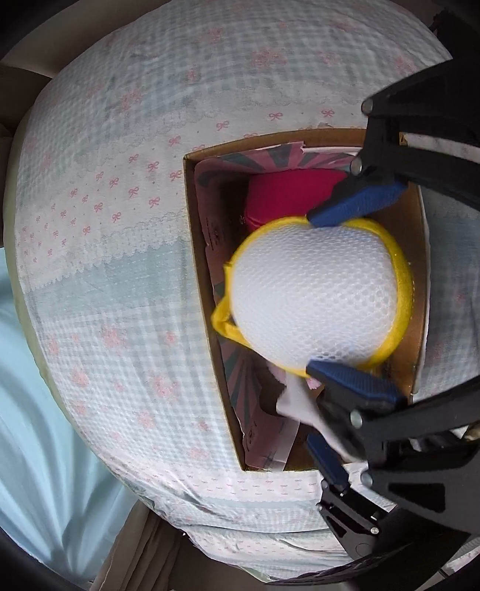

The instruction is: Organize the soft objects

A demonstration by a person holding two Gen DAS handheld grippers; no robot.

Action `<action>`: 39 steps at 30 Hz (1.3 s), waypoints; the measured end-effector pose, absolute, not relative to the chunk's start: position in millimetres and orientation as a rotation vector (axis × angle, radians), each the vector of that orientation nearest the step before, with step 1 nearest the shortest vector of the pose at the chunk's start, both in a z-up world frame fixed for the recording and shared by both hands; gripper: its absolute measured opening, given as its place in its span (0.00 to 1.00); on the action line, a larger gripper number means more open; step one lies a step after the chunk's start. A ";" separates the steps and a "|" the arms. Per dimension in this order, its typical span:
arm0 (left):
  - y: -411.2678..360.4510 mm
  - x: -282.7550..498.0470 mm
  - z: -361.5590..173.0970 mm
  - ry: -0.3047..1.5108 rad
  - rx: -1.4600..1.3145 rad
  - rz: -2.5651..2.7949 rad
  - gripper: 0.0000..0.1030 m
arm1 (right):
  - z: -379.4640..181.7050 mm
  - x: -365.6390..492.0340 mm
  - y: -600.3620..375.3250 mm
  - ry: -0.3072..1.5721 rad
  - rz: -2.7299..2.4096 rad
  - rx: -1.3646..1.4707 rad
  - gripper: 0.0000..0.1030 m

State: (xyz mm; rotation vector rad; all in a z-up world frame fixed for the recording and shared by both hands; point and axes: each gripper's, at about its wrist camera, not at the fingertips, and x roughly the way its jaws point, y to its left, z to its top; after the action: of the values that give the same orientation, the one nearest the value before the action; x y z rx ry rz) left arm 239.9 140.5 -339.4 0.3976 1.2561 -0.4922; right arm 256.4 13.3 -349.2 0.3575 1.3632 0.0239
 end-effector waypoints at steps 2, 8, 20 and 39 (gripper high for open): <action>139.6 232.3 -338.6 1.234 0.417 -0.514 1.00 | -352.2 256.8 10.7 1.367 0.020 0.367 0.93; 143.2 223.0 -333.0 1.228 0.423 -0.504 1.00 | -344.4 245.4 -3.1 1.331 -0.028 0.390 0.94; 145.6 205.5 -277.9 1.149 0.346 -0.449 1.00 | -296.2 223.7 -2.8 1.233 0.017 0.352 0.94; 152.4 130.0 -60.8 0.765 0.074 -0.200 1.00 | -83.9 122.5 -50.1 0.839 0.002 0.073 0.94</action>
State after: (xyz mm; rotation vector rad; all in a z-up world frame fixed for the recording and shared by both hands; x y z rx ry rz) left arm 130.0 152.4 -60.8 0.0737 0.7652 -0.1996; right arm 122.5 -50.1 -83.9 0.0733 0.8392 0.0016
